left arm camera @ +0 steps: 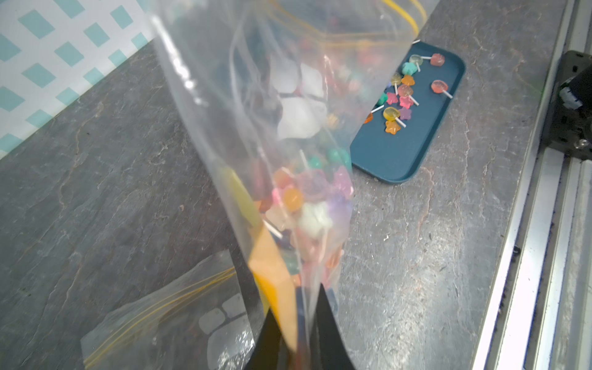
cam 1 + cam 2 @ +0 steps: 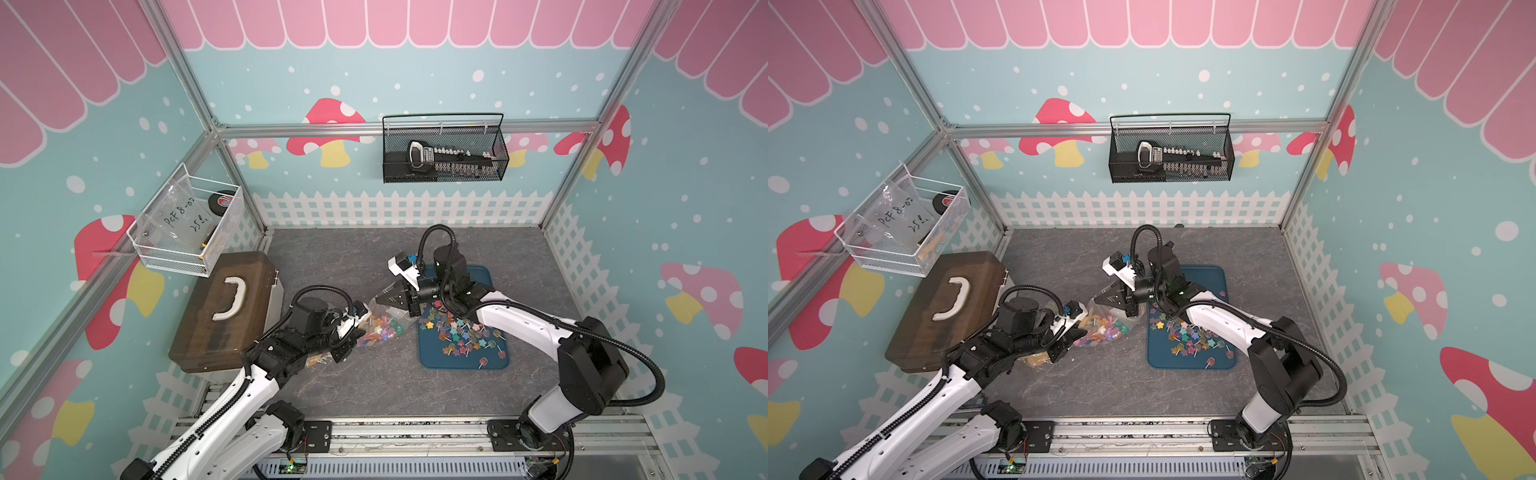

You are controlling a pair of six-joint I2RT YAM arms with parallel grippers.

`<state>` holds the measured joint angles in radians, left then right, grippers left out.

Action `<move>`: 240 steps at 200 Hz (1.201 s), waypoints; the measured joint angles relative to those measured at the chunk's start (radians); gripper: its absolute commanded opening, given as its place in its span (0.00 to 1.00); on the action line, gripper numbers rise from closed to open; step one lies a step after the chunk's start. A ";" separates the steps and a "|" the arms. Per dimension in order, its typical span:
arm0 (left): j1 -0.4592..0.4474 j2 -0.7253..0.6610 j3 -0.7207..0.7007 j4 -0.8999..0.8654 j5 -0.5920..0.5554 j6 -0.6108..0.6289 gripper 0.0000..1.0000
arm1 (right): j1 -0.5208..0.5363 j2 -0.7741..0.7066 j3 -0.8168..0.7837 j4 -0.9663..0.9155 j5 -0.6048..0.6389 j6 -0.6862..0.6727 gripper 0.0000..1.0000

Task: Pour candies out of the ziploc bag
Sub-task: Place the ziploc bag at the center of the board.

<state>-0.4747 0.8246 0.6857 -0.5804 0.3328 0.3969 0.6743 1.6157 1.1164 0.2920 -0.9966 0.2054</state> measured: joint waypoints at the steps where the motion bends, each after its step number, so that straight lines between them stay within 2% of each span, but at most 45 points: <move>1: 0.000 0.000 0.002 -0.004 -0.003 -0.002 0.04 | 0.000 0.002 0.000 0.002 0.000 0.000 0.00; 64: -0.005 0.043 0.055 -0.127 -0.095 -0.051 0.05 | 0.003 0.205 0.039 0.194 -0.013 0.096 0.00; 85: -0.005 0.098 0.055 -0.122 -0.111 -0.058 0.00 | 0.002 0.260 0.040 0.219 -0.014 0.111 0.00; 123: -0.005 0.212 0.052 -0.042 -0.116 -0.084 0.00 | -0.005 0.329 0.040 0.238 -0.014 0.117 0.00; 147: -0.005 0.269 0.052 0.004 -0.113 -0.104 0.14 | -0.027 0.349 0.040 0.240 -0.014 0.117 0.00; 164: -0.006 0.303 0.054 0.026 -0.109 -0.119 0.27 | -0.048 0.356 0.038 0.241 -0.014 0.117 0.00; 174: -0.006 0.317 0.055 0.037 -0.108 -0.120 0.41 | -0.059 0.360 0.036 0.241 -0.014 0.116 0.00; 197: -0.006 0.323 0.056 0.044 -0.107 -0.138 0.64 | -0.070 0.362 0.027 0.241 -0.013 0.113 0.00; 215: -0.006 0.313 0.056 0.040 -0.116 -0.142 0.72 | -0.070 0.362 0.023 0.241 -0.014 0.111 0.00; 240: -0.006 0.270 0.067 0.016 -0.148 -0.155 0.75 | -0.070 0.362 0.022 0.241 -0.014 0.109 0.00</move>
<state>-0.4812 1.0943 0.7525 -0.5644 0.1848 0.2420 0.6041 1.9778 1.1385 0.5331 -1.0103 0.3149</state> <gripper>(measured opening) 0.741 0.048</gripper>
